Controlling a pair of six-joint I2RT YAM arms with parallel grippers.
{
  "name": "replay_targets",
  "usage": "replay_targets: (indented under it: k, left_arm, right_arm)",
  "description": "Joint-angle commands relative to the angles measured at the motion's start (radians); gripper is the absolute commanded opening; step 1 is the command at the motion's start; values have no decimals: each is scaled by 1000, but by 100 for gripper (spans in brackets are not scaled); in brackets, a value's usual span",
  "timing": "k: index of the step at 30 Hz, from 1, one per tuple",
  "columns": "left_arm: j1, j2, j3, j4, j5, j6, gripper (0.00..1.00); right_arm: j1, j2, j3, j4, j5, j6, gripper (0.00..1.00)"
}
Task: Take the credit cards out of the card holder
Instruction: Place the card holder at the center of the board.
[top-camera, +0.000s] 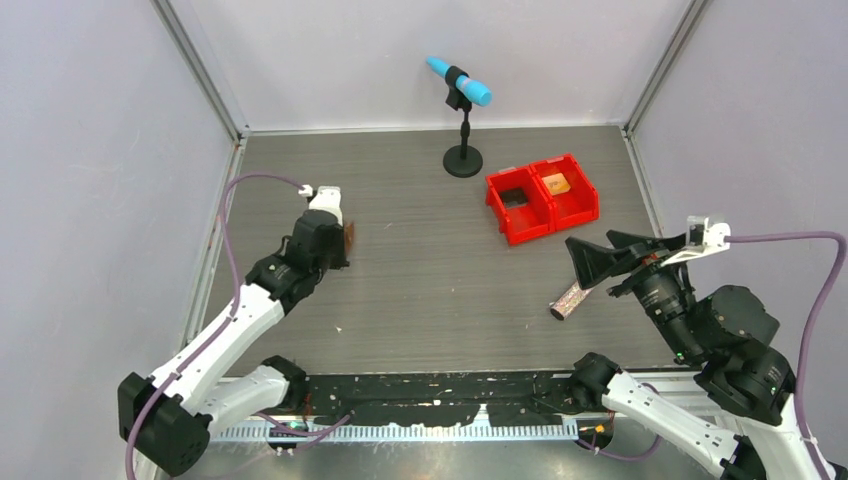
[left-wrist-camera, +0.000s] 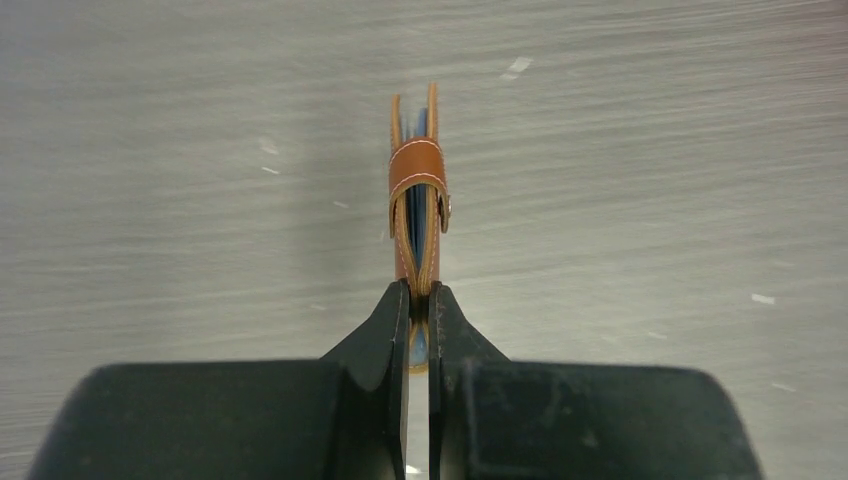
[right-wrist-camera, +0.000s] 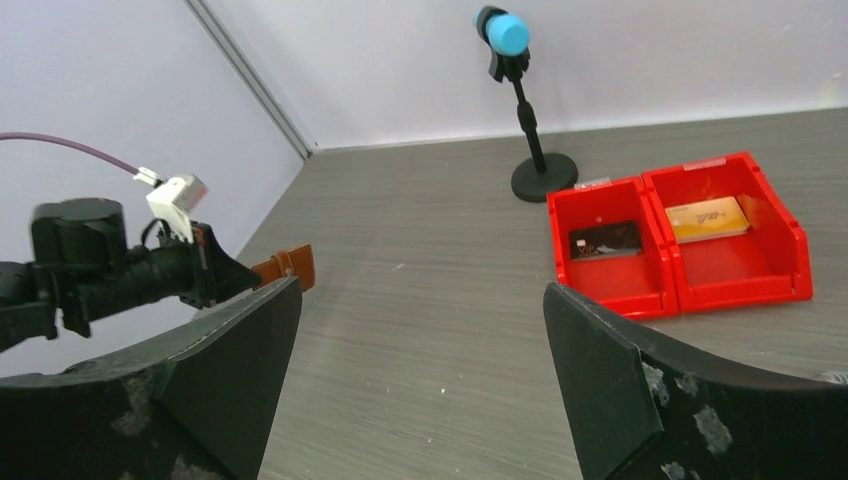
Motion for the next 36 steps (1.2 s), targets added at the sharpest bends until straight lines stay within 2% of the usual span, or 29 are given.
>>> replay_targets:
  k: [1, 4, 10, 14, 18, 22, 25, 30, 32, 34, 35, 36]
  left_arm:
    - [-1, -30, -34, -11, 322, -421, 0]
    - [-26, -23, -103, 43, 455, -510, 0]
    - [-67, -18, -278, 242, 602, -635, 0]
    - [-68, 5, -337, 296, 630, -653, 1]
    - [-69, 30, -376, 304, 633, -661, 11]
    - [-79, 4, -447, 337, 640, -690, 31]
    - [-88, -66, -474, 303, 626, -691, 40]
    - [-89, -255, -445, 111, 570, -620, 48]
    - [-88, -322, -397, -11, 528, -566, 52]
    - [-88, -386, -349, -115, 480, -515, 59]
    - [-89, -414, -324, -163, 448, -498, 71]
    - [-89, -446, -299, -205, 418, -483, 94]
  right_arm:
    - [3, 0, -43, -37, -20, 12, 100]
    - [3, 12, -60, -82, 9, 22, 99]
    - [3, 28, -83, -123, 21, 47, 99]
    - [3, 40, -94, -128, 10, 49, 99]
    - [3, 89, -96, -186, 11, 81, 99]
    - [4, 112, -124, -194, -5, 127, 99]
    - [3, 109, -139, -183, -13, 169, 99]
    - [3, 79, -173, -152, -1, 281, 100]
    - [3, 68, -188, -124, -20, 300, 96]
    - [4, 77, -197, -94, -61, 306, 95]
    - [3, 94, -201, -85, -79, 314, 93]
    - [3, 115, -207, -67, -115, 322, 92]
